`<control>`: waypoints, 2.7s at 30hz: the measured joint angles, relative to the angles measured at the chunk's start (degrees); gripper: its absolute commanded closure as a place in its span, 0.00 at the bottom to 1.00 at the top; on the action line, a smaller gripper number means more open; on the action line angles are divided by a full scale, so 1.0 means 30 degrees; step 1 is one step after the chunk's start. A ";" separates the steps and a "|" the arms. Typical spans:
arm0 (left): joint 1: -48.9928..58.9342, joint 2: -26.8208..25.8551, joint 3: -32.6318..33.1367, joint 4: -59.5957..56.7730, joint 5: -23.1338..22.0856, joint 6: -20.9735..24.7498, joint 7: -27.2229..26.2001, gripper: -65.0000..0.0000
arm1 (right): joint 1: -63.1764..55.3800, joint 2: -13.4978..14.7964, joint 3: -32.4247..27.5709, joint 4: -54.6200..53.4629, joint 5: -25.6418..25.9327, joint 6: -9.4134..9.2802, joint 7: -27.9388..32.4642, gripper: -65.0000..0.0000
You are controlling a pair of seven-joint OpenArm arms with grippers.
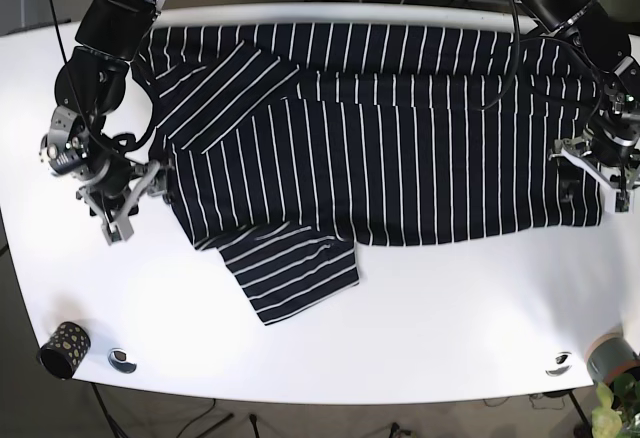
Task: Fold the T-shirt properly
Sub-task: 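Move both grippers to the hem edge of the striped shirt, then grasp the hem edge with both grippers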
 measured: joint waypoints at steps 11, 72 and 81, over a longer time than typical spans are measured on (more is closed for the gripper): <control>0.0335 0.0000 -0.0219 -0.0168 0.0583 0.0000 -0.0066 0.28 | 0.5129 0.0474 -0.4284 -0.9814 0.0051 -0.0066 0.5231 0.28; -0.5632 -0.3570 -0.1472 -1.3027 0.0670 0.3322 -0.1654 0.17 | 0.6011 -0.0444 -0.5202 -1.2713 -0.4350 -0.0080 1.0193 0.96; -0.6994 -0.4204 0.0510 -1.7813 0.0481 0.3322 -0.4575 0.17 | 0.5996 -0.0561 -0.5202 -1.2713 -0.4335 -0.0073 1.0193 0.96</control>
